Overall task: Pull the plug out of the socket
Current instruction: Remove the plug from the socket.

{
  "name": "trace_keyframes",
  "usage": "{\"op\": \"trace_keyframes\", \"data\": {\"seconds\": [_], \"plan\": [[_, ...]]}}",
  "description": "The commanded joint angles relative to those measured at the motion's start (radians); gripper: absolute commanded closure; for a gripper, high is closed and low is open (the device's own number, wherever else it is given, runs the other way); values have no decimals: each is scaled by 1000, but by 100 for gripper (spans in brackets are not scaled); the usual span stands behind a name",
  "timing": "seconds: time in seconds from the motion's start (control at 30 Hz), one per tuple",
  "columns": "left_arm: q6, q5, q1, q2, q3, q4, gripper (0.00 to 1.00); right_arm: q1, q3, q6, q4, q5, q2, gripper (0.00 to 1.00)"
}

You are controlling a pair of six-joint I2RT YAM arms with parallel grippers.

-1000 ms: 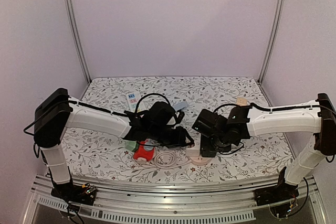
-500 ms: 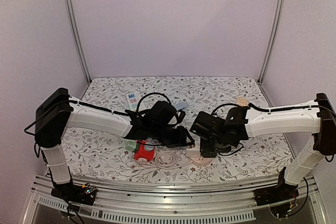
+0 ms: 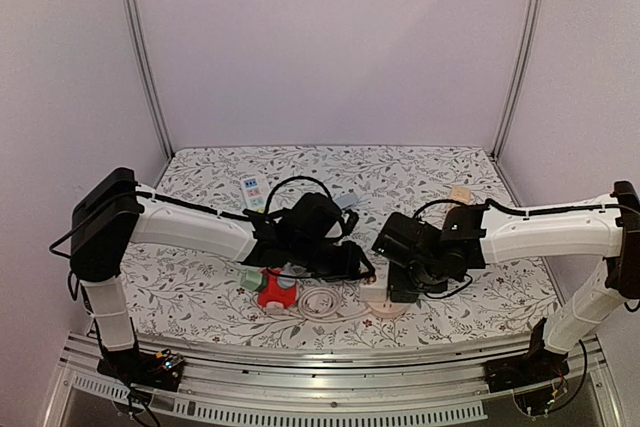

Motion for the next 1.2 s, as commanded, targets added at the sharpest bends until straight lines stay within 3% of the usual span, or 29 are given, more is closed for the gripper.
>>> {"op": "trace_keyframes", "data": {"seconds": [0.0,0.27,0.43,0.53,0.83,1.03,1.17], "plan": [[29,-27,-32,83,-29,-177,63,58,132,-49,-20,96,-2,100],[34,-32,-33,78,-23,-186,63,73,133,-33,-63,111,30,100],[43,-66,-37,33,-27,-184,60,38,55,-1,35,54,-34,100],[61,-99,-38,-22,-23,-181,53,26,11,7,101,12,-65,100],[148,-139,-43,-200,-67,-125,15,20,-15,-44,190,-32,-73,100],[195,-113,-47,-234,-137,-122,7,1,-19,-117,243,-65,-74,100],[303,-120,-47,-282,-191,-123,5,-15,-14,-225,267,-100,-73,100]]}}
